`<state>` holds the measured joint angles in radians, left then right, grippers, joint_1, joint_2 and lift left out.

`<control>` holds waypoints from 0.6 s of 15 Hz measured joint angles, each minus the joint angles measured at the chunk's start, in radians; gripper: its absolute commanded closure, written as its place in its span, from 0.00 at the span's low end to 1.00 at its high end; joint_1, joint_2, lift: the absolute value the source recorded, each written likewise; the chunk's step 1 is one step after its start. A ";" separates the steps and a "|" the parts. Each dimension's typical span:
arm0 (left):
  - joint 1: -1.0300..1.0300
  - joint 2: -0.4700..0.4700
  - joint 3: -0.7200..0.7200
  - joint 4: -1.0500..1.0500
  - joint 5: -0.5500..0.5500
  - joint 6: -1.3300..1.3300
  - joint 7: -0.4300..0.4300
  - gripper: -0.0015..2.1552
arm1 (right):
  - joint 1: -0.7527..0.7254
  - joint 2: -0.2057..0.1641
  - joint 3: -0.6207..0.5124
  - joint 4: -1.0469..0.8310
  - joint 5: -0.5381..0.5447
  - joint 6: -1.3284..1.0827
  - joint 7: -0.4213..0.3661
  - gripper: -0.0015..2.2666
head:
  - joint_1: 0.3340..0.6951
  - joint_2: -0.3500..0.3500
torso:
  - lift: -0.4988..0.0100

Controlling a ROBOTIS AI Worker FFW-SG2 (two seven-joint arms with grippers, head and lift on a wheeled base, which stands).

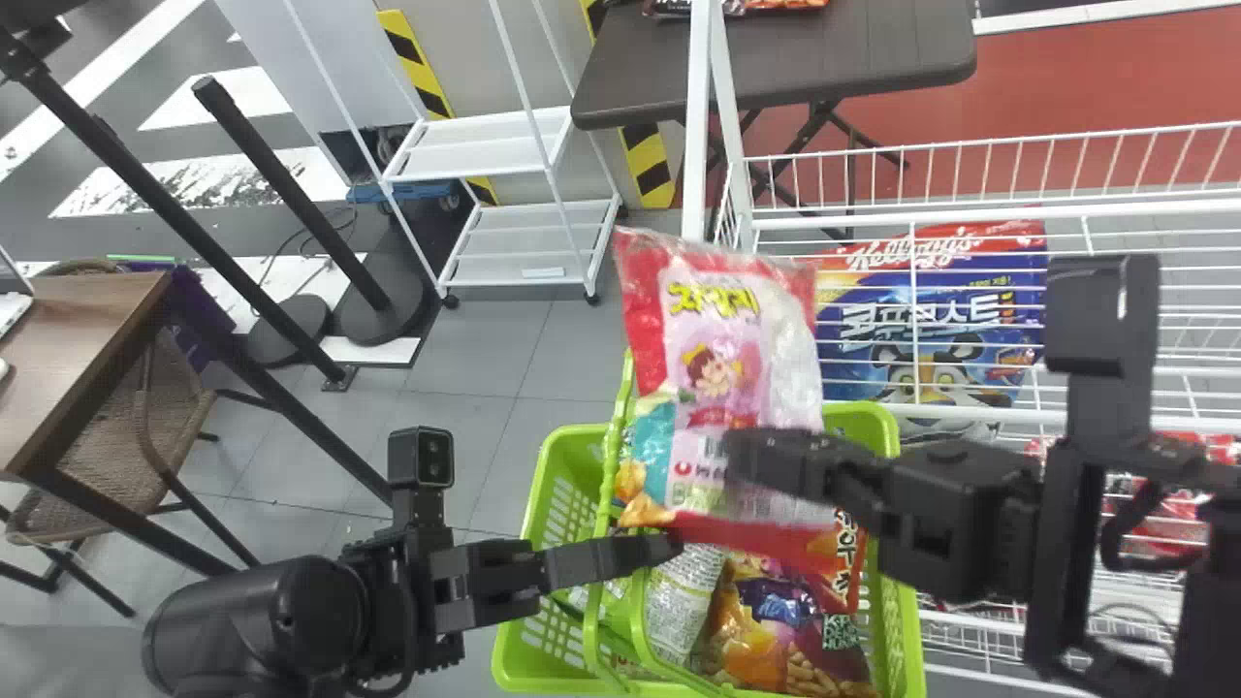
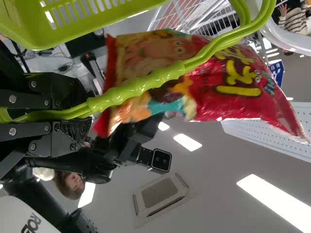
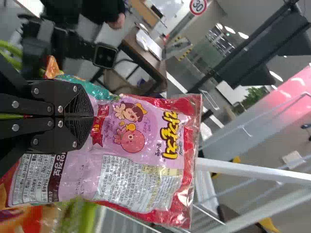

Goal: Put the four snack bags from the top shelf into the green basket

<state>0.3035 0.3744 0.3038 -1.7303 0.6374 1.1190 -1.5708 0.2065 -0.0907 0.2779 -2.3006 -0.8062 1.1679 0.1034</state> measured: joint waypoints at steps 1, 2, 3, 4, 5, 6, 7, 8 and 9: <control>0.000 0.000 0.000 0.000 0.001 0.000 0.000 1.00 | 0.011 -0.006 -0.006 0.003 -0.013 0.031 -0.006 0.99 | 1.00 1.00 | 0.98; 0.000 0.001 0.001 0.000 0.001 0.000 0.000 1.00 | 0.023 -0.014 -0.018 0.003 -0.023 0.080 -0.013 0.99 | 1.00 1.00 | 0.98; 0.000 0.001 0.001 0.000 0.002 0.000 0.000 1.00 | 0.034 -0.022 -0.032 0.002 -0.030 0.128 -0.016 0.99 | 1.00 1.00 | 0.98; 0.000 0.001 0.000 0.000 0.002 0.000 0.000 1.00 | 0.042 -0.032 -0.042 -0.001 -0.032 0.162 -0.016 0.97 | 1.00 1.00 | 0.98; 0.000 0.000 -0.002 -0.001 0.002 0.000 0.000 1.00 | 0.045 -0.045 -0.049 -0.003 -0.032 0.183 -0.016 0.83 | 1.00 1.00 | 0.98; 0.000 -0.002 -0.006 -0.003 0.002 0.000 0.000 1.00 | 0.046 -0.062 -0.054 -0.009 -0.023 0.202 -0.016 0.51 | 1.00 1.00 | 0.98; -0.001 -0.004 -0.008 -0.005 0.001 0.000 0.000 1.00 | 0.046 -0.078 -0.056 -0.025 0.002 0.213 -0.019 0.01 | 1.00 1.00 | 0.98; -0.001 -0.005 -0.009 -0.006 0.001 0.001 0.000 1.00 | 0.048 -0.086 -0.057 -0.048 0.037 0.216 -0.020 0.00 | 1.00 1.00 | 0.98; -0.001 -0.007 -0.009 -0.006 0.001 0.002 0.000 1.00 | 0.055 -0.091 -0.062 -0.081 0.080 0.217 -0.021 0.00 | 1.00 1.00 | 0.98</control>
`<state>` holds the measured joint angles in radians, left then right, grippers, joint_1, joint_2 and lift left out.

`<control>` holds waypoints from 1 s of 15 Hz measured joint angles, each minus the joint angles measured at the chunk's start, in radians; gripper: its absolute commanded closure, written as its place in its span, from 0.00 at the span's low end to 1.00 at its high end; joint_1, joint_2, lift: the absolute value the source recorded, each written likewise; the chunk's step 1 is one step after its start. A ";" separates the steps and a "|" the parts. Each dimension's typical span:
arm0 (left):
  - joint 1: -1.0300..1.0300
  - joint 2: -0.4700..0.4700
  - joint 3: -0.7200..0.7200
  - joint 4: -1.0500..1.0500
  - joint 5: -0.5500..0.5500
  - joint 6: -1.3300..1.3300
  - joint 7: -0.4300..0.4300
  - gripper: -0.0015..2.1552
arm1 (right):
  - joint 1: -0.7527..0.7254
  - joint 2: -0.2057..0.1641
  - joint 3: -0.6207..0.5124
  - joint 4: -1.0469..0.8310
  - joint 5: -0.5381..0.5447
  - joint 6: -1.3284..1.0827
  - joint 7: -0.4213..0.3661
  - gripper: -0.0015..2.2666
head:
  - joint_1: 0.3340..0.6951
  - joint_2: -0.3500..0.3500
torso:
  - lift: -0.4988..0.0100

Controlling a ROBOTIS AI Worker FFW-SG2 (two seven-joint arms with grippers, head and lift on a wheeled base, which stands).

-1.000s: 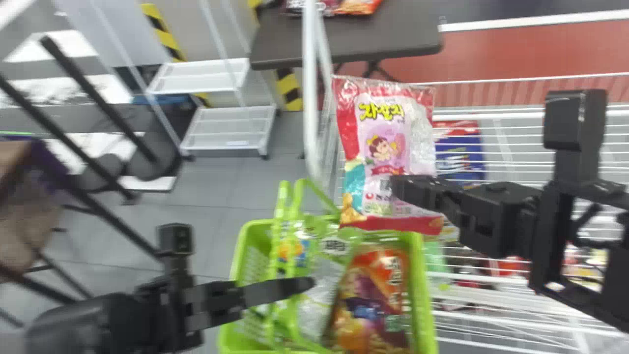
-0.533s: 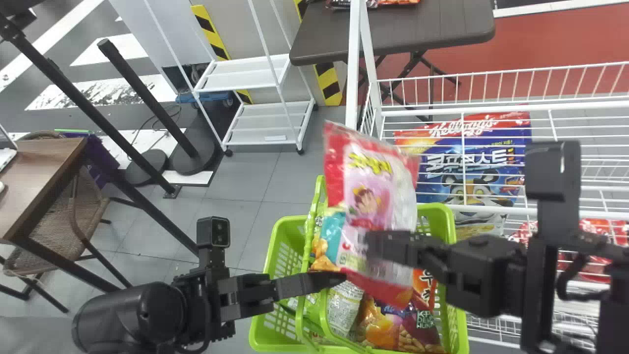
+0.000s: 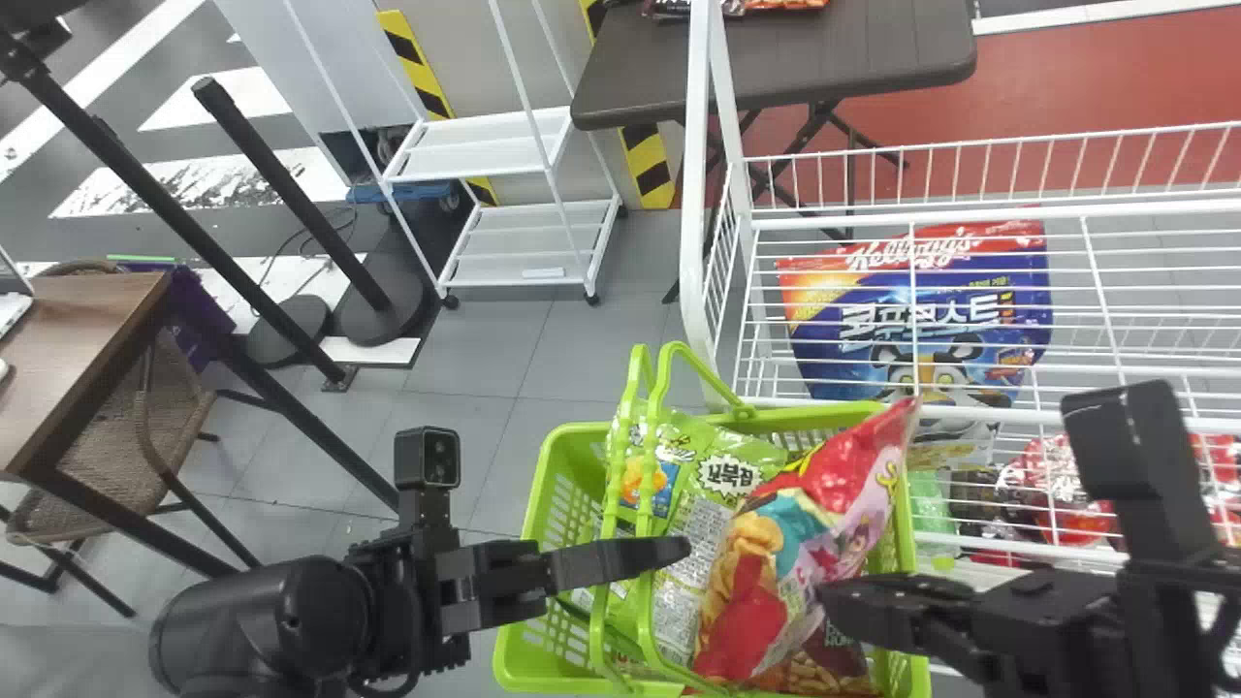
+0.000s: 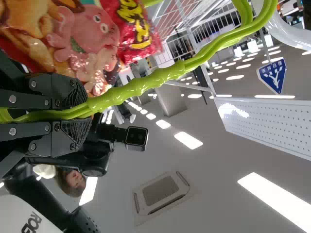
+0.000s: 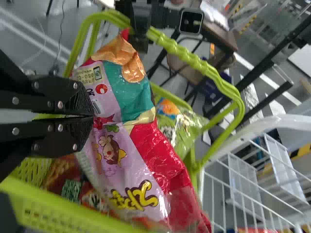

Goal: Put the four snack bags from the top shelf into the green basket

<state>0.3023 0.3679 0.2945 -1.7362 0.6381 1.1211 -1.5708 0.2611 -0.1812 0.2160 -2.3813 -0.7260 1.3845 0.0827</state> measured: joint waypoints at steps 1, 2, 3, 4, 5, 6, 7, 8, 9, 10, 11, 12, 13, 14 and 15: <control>0.001 -0.002 0.000 -0.001 0.000 0.001 0.000 1.00 | 0.008 -0.002 -0.016 -0.033 0.026 0.000 0.003 0.02 | 1.00 1.00 | 0.98; 0.002 -0.004 0.000 -0.002 0.000 0.001 0.000 1.00 | 0.015 -0.002 -0.039 -0.058 0.034 0.001 0.013 0.02 | 1.00 1.00 | 0.98; 0.005 -0.009 0.000 -0.006 -0.001 0.001 0.000 1.00 | 0.025 -0.002 -0.077 -0.084 0.029 0.001 0.037 0.02 | 1.00 1.00 | 0.98; 0.009 -0.015 0.001 -0.011 -0.002 0.001 0.000 1.00 | 0.036 -0.002 -0.124 -0.101 0.008 0.000 0.065 0.02 | 1.00 1.00 | 0.98; 0.015 -0.024 0.005 -0.020 -0.006 0.002 0.000 1.00 | 0.045 -0.001 -0.179 -0.110 -0.030 -0.001 0.094 0.02 | 1.00 0.99 | 0.98; 0.023 -0.035 0.010 -0.033 -0.010 0.003 0.000 1.00 | 0.057 -0.001 -0.235 -0.116 -0.067 -0.003 0.120 0.02 | 1.00 0.96 | 0.98; 0.034 -0.046 0.016 -0.047 -0.015 0.004 0.000 1.00 | 0.075 0.001 -0.294 -0.124 -0.093 -0.014 0.151 0.02 | 1.00 0.92 | 0.98; 0.047 -0.063 0.024 -0.065 -0.026 0.004 0.000 1.00 | 0.104 0.007 -0.364 -0.132 -0.103 -0.053 0.191 0.02 | 1.00 0.87 | 0.98; 0.060 -0.083 0.032 -0.085 -0.043 0.003 0.000 1.00 | 0.143 0.012 -0.426 -0.134 -0.087 -0.131 0.229 0.02 | 1.00 0.82 | 0.98; 0.073 -0.105 0.037 -0.110 -0.074 -0.007 0.000 1.00 | 0.192 0.019 -0.464 -0.127 -0.029 -0.250 0.254 0.02 | 1.00 0.75 | 0.98; 0.086 -0.126 0.038 -0.137 -0.117 -0.027 0.000 1.00 | 0.239 0.029 -0.475 -0.115 0.060 -0.385 0.264 0.02 | 1.00 0.56 | 0.98; 0.103 -0.152 0.035 -0.174 -0.183 -0.057 0.000 1.00 | 0.292 0.045 -0.474 -0.094 0.183 -0.555 0.267 0.02 | 1.00 0.48 | 0.98; 0.119 -0.177 0.028 -0.210 -0.253 -0.088 0.000 1.00 | 0.336 0.062 -0.472 -0.068 0.285 -0.713 0.273 0.02 | 1.00 0.39 | 0.98; 0.132 -0.199 0.022 -0.239 -0.315 -0.114 0.000 1.00 | 0.368 0.073 -0.475 -0.037 0.352 -0.843 0.277 0.02 | 1.00 0.34 | 0.98; 0.141 -0.216 0.019 -0.259 -0.354 -0.129 0.000 1.00 | 0.389 0.077 -0.480 -0.012 0.395 -0.939 0.278 0.02 | 1.00 0.28 | 0.98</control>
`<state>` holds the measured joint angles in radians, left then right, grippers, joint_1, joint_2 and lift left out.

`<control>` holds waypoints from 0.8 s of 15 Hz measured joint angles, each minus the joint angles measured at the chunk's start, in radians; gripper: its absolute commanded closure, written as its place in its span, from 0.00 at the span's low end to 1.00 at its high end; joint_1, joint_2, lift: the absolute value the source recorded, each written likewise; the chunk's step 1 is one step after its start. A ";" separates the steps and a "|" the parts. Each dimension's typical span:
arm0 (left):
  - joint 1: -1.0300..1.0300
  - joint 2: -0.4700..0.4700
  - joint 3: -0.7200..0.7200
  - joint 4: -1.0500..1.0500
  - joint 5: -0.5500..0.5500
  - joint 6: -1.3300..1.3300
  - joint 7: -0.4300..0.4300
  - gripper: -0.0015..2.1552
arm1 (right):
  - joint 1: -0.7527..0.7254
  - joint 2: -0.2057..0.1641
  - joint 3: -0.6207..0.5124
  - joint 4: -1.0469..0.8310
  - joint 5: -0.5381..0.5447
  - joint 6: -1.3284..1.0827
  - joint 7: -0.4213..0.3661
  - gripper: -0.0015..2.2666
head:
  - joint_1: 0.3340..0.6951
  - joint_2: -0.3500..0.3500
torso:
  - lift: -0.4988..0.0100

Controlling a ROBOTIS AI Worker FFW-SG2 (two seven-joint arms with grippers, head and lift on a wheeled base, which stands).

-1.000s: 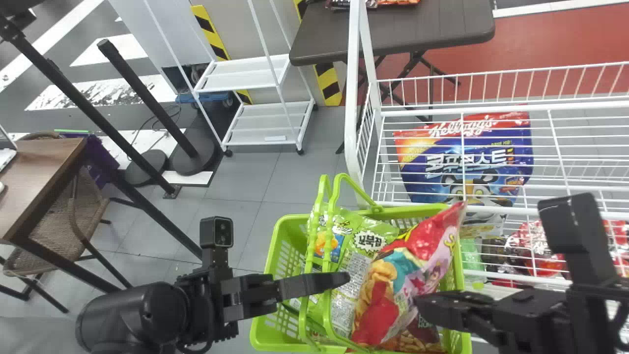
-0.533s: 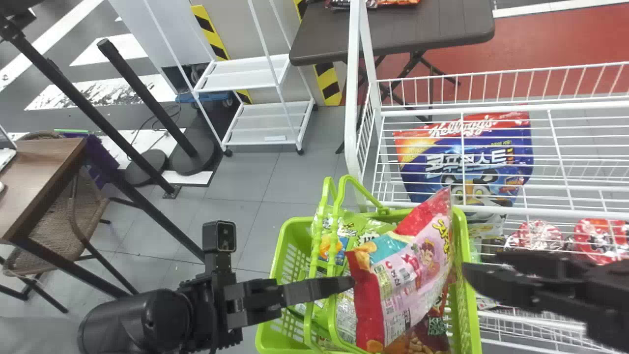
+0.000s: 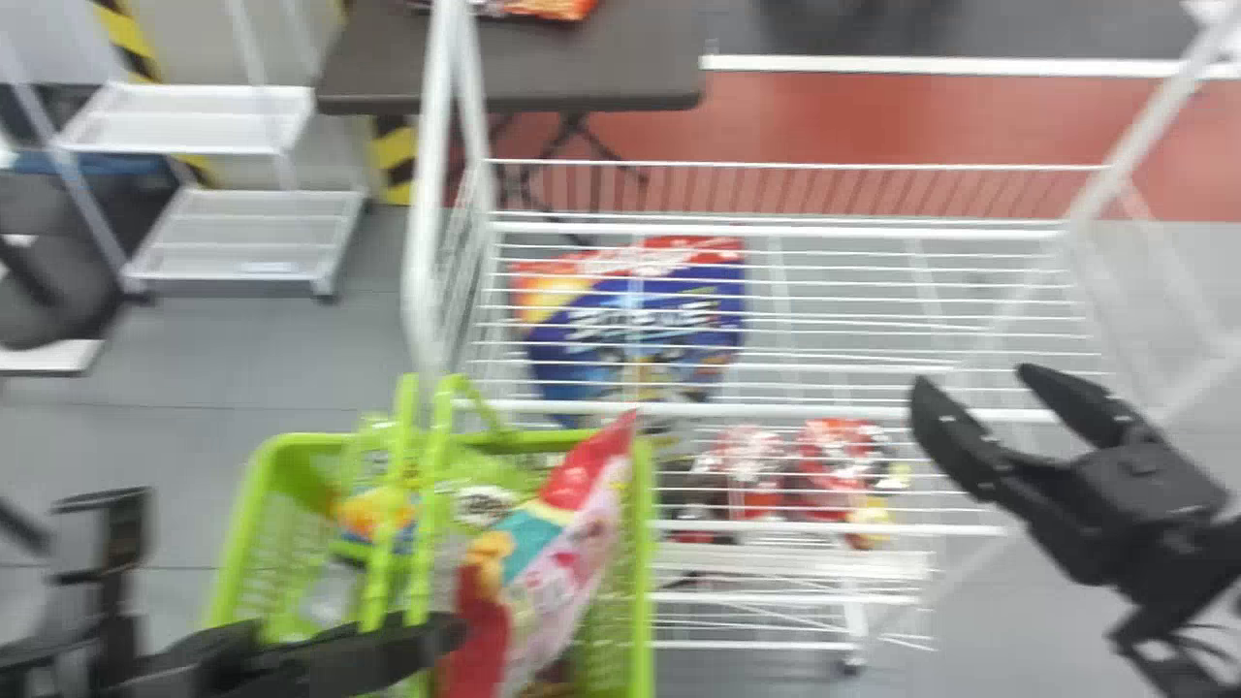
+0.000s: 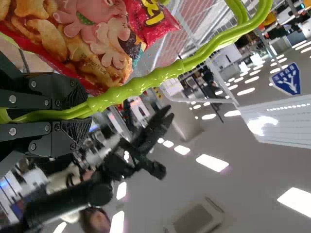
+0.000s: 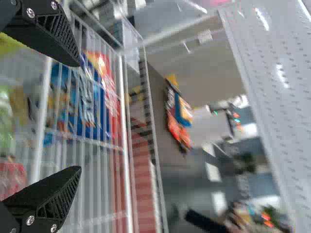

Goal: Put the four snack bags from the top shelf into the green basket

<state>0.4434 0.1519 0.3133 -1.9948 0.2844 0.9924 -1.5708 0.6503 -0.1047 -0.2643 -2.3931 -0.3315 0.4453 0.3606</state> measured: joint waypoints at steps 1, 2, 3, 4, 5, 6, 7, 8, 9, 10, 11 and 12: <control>0.010 -0.018 -0.003 -0.021 -0.030 -0.007 0.000 1.00 | 0.022 0.001 -0.004 0.027 0.044 -0.109 0.000 0.02 | 1.00 0.21 | 0.98; 0.018 -0.033 -0.006 -0.039 -0.053 -0.009 0.000 1.00 | 0.038 0.002 -0.005 0.050 0.078 -0.195 -0.001 0.02 | 1.00 0.17 | 0.98; 0.026 -0.047 -0.011 -0.059 -0.077 -0.005 0.000 1.00 | 0.049 0.002 -0.004 0.077 0.107 -0.272 -0.002 0.02 | 1.00 0.15 | 0.98; 0.034 -0.059 -0.017 -0.077 -0.101 0.002 0.000 1.00 | 0.053 0.002 -0.002 0.105 0.126 -0.330 -0.002 0.02 | 1.00 0.13 | 0.98; 0.040 -0.068 -0.022 -0.093 -0.121 0.011 0.000 1.00 | 0.055 0.002 -0.002 0.128 0.135 -0.373 -0.001 0.02 | 1.00 0.12 | 0.98; 0.046 -0.076 -0.028 -0.113 -0.141 0.029 0.000 1.00 | 0.055 0.002 -0.001 0.152 0.139 -0.418 0.000 0.02 | 1.00 0.09 | 0.98; 0.051 -0.081 -0.032 -0.132 -0.153 0.051 0.000 1.00 | 0.055 0.002 -0.001 0.170 0.140 -0.452 0.000 0.02 | 1.00 0.08 | 0.98; 0.058 -0.087 -0.034 -0.152 -0.160 0.071 0.000 1.00 | 0.055 0.002 -0.001 0.183 0.139 -0.475 0.003 0.02 | 1.00 0.07 | 0.98; 0.065 -0.093 -0.035 -0.169 -0.165 0.084 0.000 1.00 | 0.056 0.001 -0.001 0.191 0.137 -0.487 0.008 0.02 | 1.00 0.06 | 0.98; 0.071 -0.098 -0.035 -0.185 -0.170 0.100 0.000 1.00 | 0.057 0.001 -0.002 0.199 0.134 -0.496 0.014 0.02 | 1.00 0.06 | 0.98; 0.073 -0.100 -0.035 -0.194 -0.172 0.123 0.000 1.00 | 0.060 0.001 -0.003 0.206 0.132 -0.500 0.015 0.02 | 1.00 0.04 | 0.98; 0.074 -0.101 -0.033 -0.197 -0.170 0.147 0.000 1.00 | 0.061 0.001 -0.004 0.210 0.131 -0.503 0.016 0.03 | 1.00 0.04 | 0.98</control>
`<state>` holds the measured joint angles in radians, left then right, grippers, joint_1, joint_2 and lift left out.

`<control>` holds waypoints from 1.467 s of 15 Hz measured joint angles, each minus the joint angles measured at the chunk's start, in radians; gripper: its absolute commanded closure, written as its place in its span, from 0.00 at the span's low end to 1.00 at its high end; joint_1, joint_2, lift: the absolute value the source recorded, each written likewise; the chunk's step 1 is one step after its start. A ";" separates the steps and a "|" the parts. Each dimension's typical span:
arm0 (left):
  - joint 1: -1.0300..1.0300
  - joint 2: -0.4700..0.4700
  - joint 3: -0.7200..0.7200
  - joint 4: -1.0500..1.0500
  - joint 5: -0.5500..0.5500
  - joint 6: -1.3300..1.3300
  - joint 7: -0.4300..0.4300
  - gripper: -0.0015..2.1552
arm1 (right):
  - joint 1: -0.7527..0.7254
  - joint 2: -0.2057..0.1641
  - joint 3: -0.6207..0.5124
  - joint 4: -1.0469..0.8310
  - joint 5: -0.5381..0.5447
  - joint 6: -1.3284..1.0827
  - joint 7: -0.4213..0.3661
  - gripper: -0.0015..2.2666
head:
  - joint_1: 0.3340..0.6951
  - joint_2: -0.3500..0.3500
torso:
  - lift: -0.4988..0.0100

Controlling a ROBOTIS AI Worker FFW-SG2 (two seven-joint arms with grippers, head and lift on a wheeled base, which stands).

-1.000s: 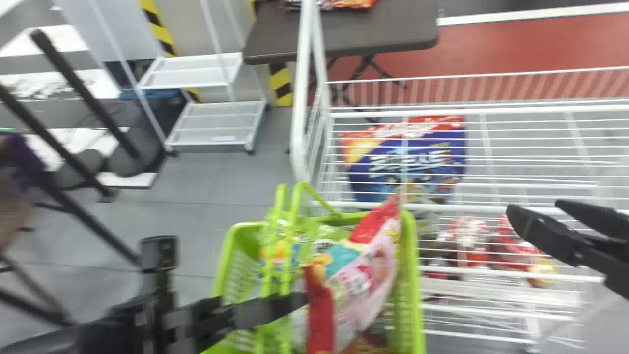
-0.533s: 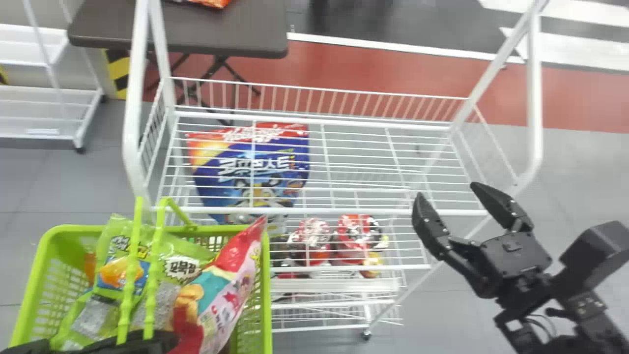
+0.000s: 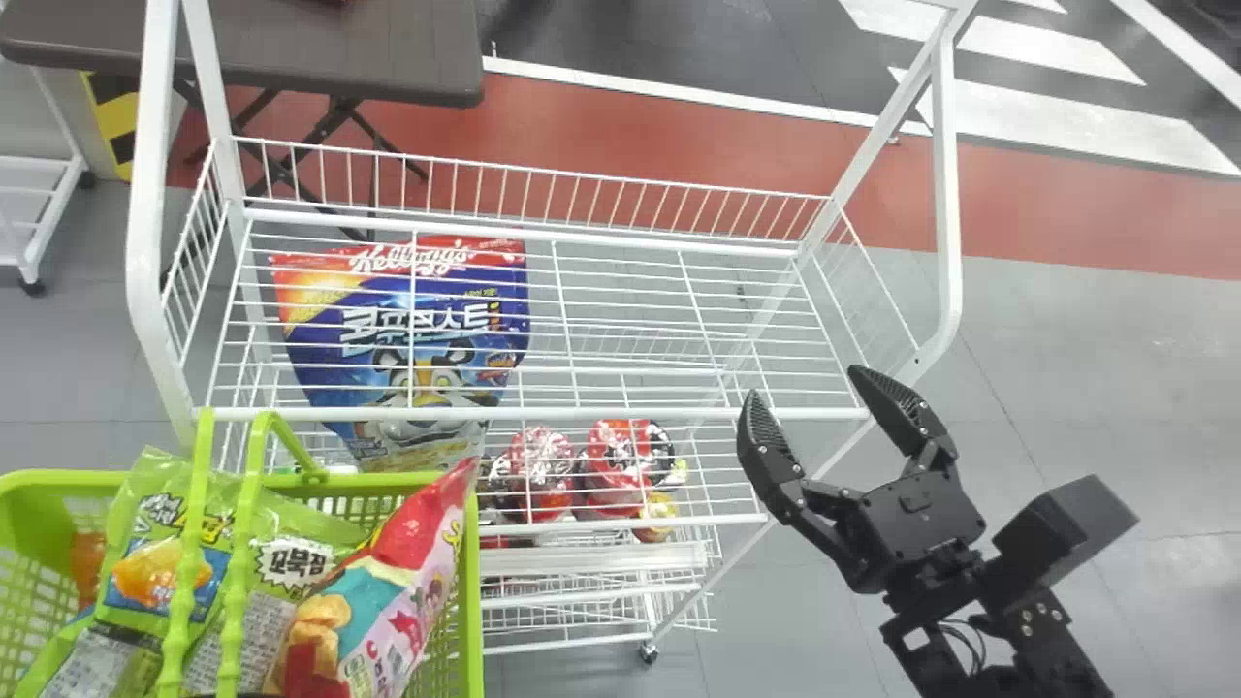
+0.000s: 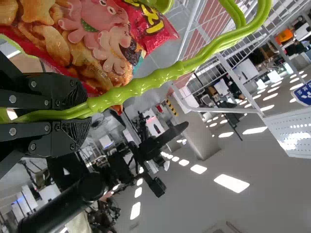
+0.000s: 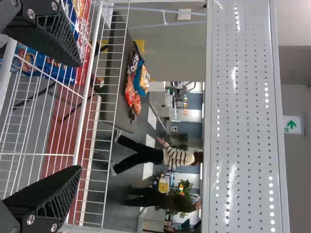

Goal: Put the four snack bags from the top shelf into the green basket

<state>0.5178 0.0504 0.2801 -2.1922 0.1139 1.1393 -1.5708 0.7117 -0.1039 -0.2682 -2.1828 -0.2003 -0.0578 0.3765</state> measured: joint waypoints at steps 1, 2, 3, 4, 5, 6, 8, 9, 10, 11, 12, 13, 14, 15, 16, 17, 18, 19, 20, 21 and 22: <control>0.000 -0.001 0.006 -0.002 0.006 0.030 0.000 1.00 | 0.001 0.000 0.000 0.005 -0.002 -0.004 0.003 0.03 | 1.00 0.04 | 0.98; -0.001 -0.003 0.011 -0.002 0.009 0.053 0.000 1.00 | 0.003 0.000 0.000 0.007 -0.004 -0.008 0.009 0.03 | 1.00 0.04 | 0.98; -0.002 -0.004 0.017 -0.003 0.010 0.079 0.000 1.00 | 0.006 0.001 0.000 0.008 -0.006 -0.015 0.011 0.03 | 1.00 0.04 | 0.98; -0.004 -0.004 0.021 -0.005 0.009 0.107 0.000 1.00 | 0.010 0.001 0.000 0.009 -0.008 -0.025 0.012 0.03 | 1.00 0.05 | 0.98; -0.005 -0.004 0.023 -0.009 0.009 0.128 0.000 1.00 | 0.012 0.001 0.000 0.009 -0.009 -0.033 0.012 0.03 | 1.00 0.05 | 0.98; -0.006 -0.004 0.024 -0.013 0.010 0.147 0.000 1.00 | 0.013 0.001 0.000 0.009 -0.009 -0.038 0.012 0.03 | 1.00 0.05 | 0.98; -0.010 -0.003 0.025 -0.018 0.011 0.162 0.000 1.00 | 0.014 0.002 0.000 0.011 -0.010 -0.041 0.012 0.03 | 1.00 0.05 | 0.98; -0.012 -0.003 0.025 -0.018 0.012 0.165 0.000 1.00 | 0.012 0.002 0.001 0.015 -0.010 -0.041 0.012 0.03 | 1.00 0.05 | 0.98; -0.016 -0.003 0.025 -0.018 0.012 0.167 0.000 1.00 | 0.010 0.003 0.002 0.019 -0.010 -0.041 0.012 0.03 | 1.00 0.05 | 0.98; -0.020 -0.003 0.025 -0.018 0.012 0.168 0.000 1.00 | 0.008 0.004 0.003 0.021 -0.010 -0.041 0.012 0.03 | 1.00 0.05 | 0.98; -0.023 -0.002 0.024 -0.017 0.013 0.169 0.000 1.00 | 0.006 0.005 0.004 0.022 -0.010 -0.041 0.012 0.03 | 1.00 0.05 | 0.98; -0.026 -0.002 0.024 -0.017 0.013 0.171 0.000 1.00 | 0.005 0.005 0.004 0.023 -0.010 -0.040 0.012 0.03 | 1.00 0.05 | 0.98; -0.031 -0.001 0.023 -0.016 0.014 0.172 0.000 1.00 | 0.004 0.006 0.004 0.023 -0.010 -0.037 0.012 0.03 | 1.00 0.05 | 0.98; -0.034 -0.001 0.023 -0.016 0.015 0.173 0.000 1.00 | 0.004 0.006 0.004 0.023 -0.010 -0.035 0.011 0.03 | 1.00 0.05 | 0.98; -0.037 0.000 0.022 -0.015 0.015 0.175 0.000 1.00 | 0.003 0.006 0.004 0.023 -0.010 -0.033 0.010 0.03 | 1.00 0.05 | 0.98; -0.039 0.000 0.022 -0.015 0.015 0.175 0.000 1.00 | 0.001 0.006 0.004 0.023 -0.010 -0.030 0.010 0.03 | 1.00 0.05 | 0.98; -0.042 0.000 0.022 -0.015 0.015 0.176 0.000 1.00 | 0.000 0.006 0.004 0.023 -0.010 -0.026 0.010 0.03 | 1.00 0.05 | 0.98; -0.044 0.001 0.022 -0.013 0.015 0.176 0.000 1.00 | -0.003 0.006 0.005 0.023 -0.010 -0.020 0.009 0.03 | 1.00 0.06 | 0.98; -0.046 0.002 0.022 -0.011 0.015 0.176 0.000 1.00 | -0.004 0.008 0.005 0.023 -0.010 -0.016 0.009 0.03 | 1.00 0.06 | 0.98; -0.047 0.003 0.022 -0.009 0.016 0.176 0.000 1.00 | -0.005 0.010 0.006 0.023 -0.008 -0.014 0.008 0.03 | 1.00 0.06 | 0.98; -0.048 0.004 0.022 -0.008 0.018 0.176 0.000 1.00 | -0.006 0.011 0.008 0.023 -0.006 -0.014 0.008 0.03 | 1.00 0.06 | 0.98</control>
<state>0.4698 0.0543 0.3022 -2.2005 0.1318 1.3155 -1.5708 0.7061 -0.0929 -0.2604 -2.1598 -0.2068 -0.0715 0.3849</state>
